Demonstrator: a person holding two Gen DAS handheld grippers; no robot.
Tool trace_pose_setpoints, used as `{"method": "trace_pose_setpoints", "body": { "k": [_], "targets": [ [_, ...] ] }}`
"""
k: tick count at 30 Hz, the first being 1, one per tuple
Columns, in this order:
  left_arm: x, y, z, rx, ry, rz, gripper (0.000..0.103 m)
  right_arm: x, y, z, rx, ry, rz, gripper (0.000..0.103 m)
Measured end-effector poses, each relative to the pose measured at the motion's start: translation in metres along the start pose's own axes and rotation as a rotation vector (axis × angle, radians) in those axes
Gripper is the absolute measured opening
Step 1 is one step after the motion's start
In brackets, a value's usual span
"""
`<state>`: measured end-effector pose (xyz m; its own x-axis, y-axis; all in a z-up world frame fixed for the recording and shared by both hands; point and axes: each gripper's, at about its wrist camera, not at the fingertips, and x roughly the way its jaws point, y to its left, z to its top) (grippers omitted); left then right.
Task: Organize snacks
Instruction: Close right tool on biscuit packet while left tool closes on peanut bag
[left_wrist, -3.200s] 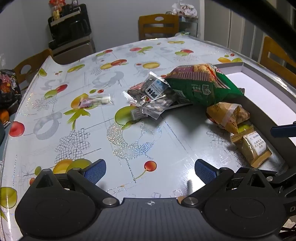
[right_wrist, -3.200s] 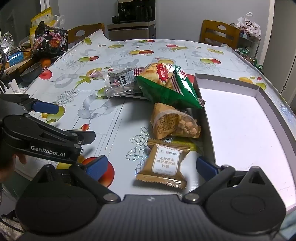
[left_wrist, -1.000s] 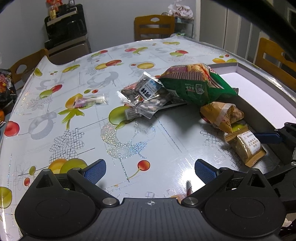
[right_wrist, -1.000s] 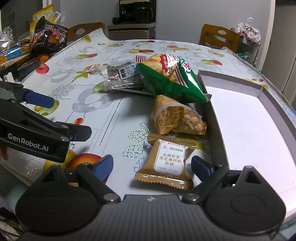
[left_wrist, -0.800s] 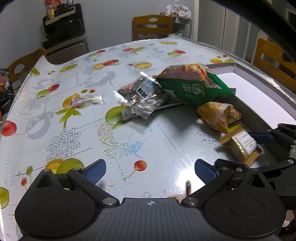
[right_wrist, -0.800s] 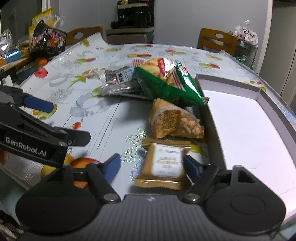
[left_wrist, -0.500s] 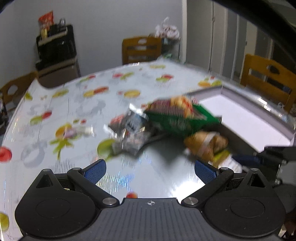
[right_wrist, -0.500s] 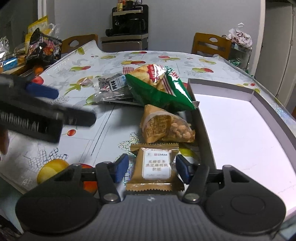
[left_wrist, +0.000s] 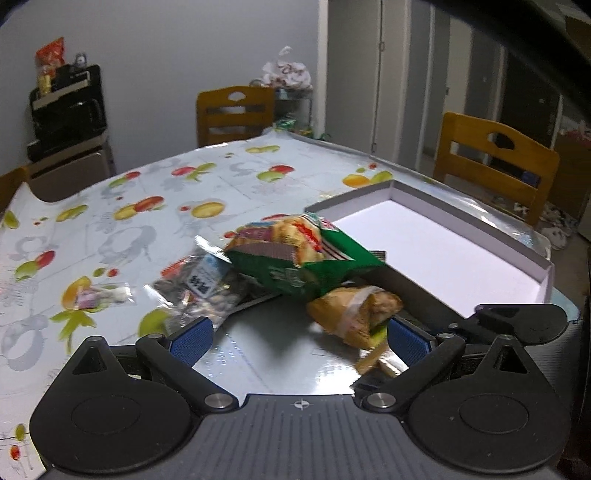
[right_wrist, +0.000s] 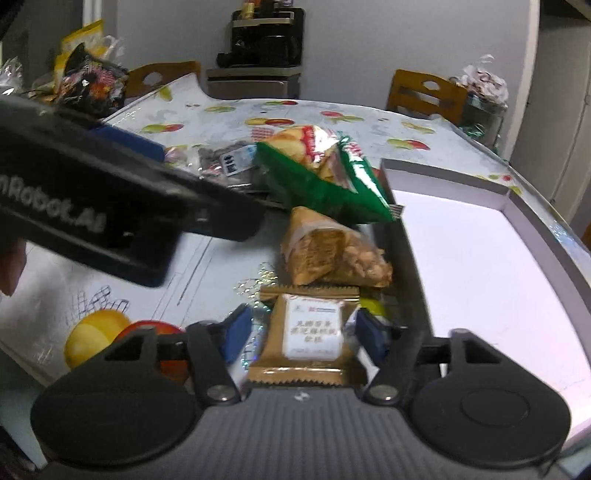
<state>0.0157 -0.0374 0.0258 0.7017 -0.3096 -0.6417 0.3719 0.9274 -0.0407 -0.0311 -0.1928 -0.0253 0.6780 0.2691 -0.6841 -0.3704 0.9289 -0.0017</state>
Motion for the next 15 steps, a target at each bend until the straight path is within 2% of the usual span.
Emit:
{"method": "trace_pose_setpoints", "body": {
  "k": [3,5,9,13,15],
  "targets": [
    [0.004,-0.003,-0.002,0.014,0.006,-0.025,0.100,-0.001,-0.004,-0.001,0.012,-0.006,0.001,0.044],
    [0.009,-0.006,-0.003,0.039,0.010,-0.023,0.100,-0.003,-0.009,-0.002,0.026,-0.016,0.020,0.042],
    [0.019,-0.011,-0.003,0.085,-0.002,-0.038,0.100,-0.013,-0.018,-0.005,0.059,-0.037,0.067,0.041],
    [0.025,-0.004,0.002,0.035,-0.005,-0.109,0.103,-0.032,-0.024,-0.007,0.047,-0.074,0.106,0.041],
    [0.029,0.000,0.004,0.011,-0.007,-0.121,0.103,-0.044,-0.028,-0.010,0.043,-0.089,0.113,0.041]
  ]
}}
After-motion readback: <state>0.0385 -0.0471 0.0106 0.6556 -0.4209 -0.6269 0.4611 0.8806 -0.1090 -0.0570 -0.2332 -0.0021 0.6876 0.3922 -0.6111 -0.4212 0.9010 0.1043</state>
